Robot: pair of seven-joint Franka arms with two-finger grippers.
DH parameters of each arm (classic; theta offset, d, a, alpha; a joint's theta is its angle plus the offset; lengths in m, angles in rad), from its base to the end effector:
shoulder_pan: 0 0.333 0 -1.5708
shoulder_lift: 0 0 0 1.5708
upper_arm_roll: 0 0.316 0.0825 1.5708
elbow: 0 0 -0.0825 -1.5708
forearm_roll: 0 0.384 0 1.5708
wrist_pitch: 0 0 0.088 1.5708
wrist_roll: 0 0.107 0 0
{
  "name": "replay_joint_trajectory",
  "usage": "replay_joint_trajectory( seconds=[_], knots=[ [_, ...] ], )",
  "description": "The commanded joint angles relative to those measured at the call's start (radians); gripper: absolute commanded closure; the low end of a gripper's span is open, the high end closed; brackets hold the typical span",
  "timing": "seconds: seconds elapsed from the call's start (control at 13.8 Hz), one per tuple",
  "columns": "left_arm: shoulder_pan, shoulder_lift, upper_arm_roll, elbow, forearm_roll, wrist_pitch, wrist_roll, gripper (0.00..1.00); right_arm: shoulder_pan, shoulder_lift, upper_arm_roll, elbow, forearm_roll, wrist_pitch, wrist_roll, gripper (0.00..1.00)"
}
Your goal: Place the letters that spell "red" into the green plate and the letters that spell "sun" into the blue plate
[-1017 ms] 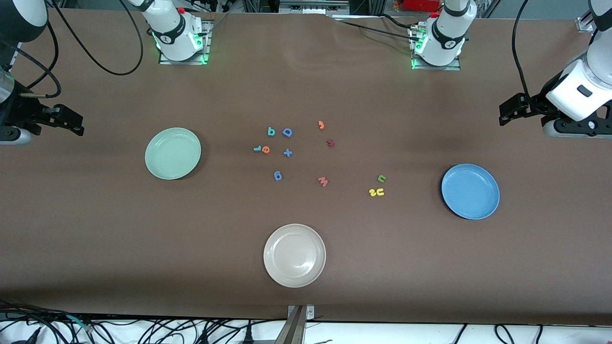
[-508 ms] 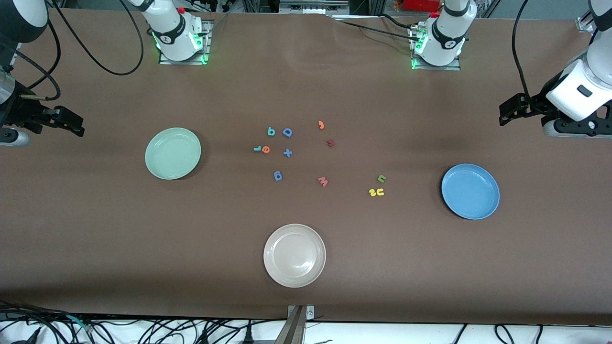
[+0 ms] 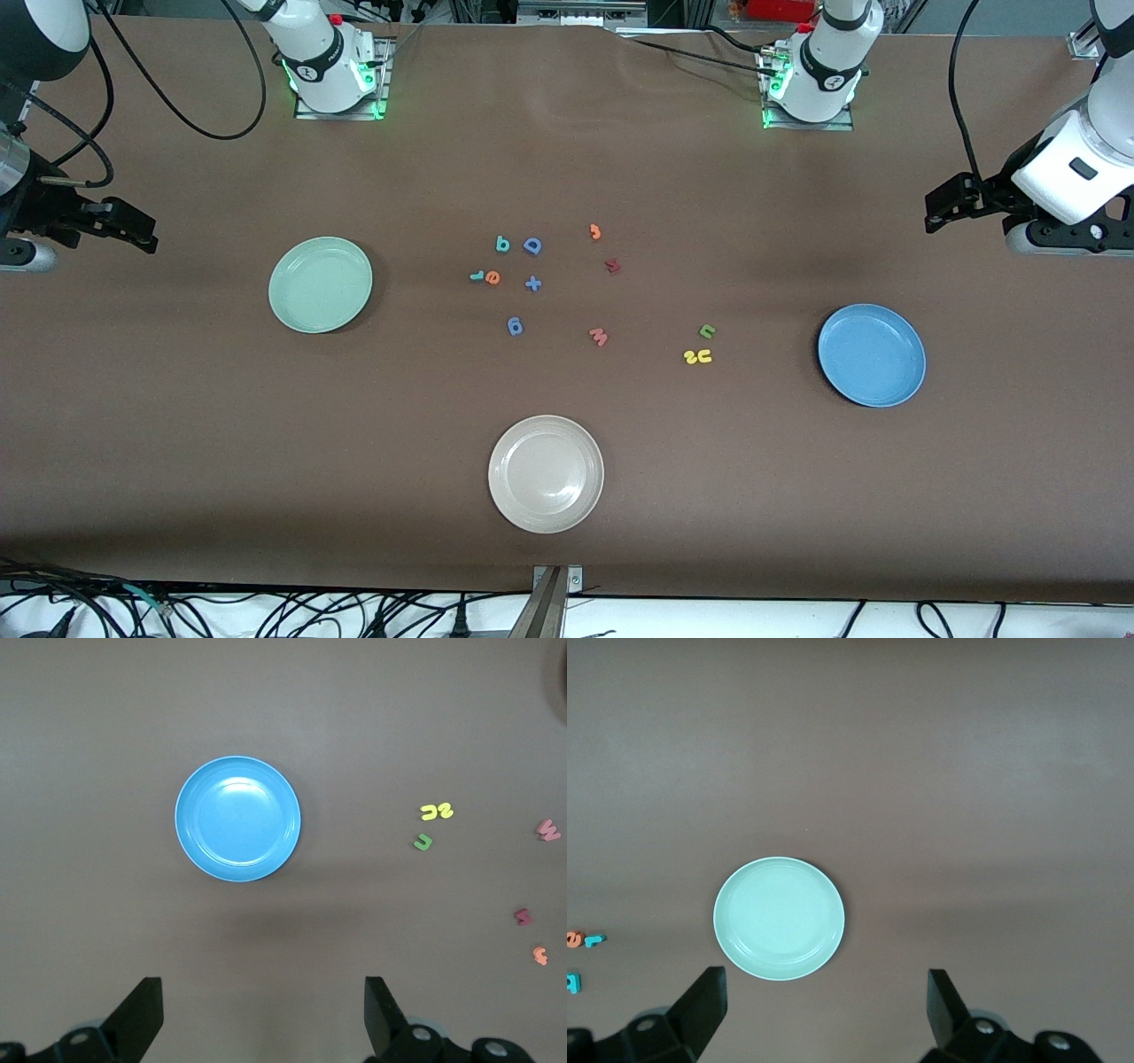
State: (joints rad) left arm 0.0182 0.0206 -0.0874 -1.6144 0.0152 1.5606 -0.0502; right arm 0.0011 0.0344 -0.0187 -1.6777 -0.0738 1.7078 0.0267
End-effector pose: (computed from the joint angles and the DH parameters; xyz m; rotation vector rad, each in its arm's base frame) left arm 0.5561 -0.0364 0.5917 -3.1215 0.0304 0.1146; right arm 0.5725 -0.0168 0.5665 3.0674 -0.0522 -0.0061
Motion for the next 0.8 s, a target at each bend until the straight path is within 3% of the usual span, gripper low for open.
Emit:
replay_joint_trajectory(
  seconds=[0.0, 0.73],
  knots=[
    [0.002, -0.004, 0.002, 0.004, -0.023, 0.001, 0.006, 0.0, -0.01, -0.002, 0.006, 0.001, 0.019, -0.008, 0.007, 0.0],
    [-0.001, -0.002, 0.002, 0.008, -0.023, 0.001, 0.001, 0.0, -0.01, -0.004, 0.009, 0.0, 0.019, -0.01, 0.004, 0.0]
  ],
)
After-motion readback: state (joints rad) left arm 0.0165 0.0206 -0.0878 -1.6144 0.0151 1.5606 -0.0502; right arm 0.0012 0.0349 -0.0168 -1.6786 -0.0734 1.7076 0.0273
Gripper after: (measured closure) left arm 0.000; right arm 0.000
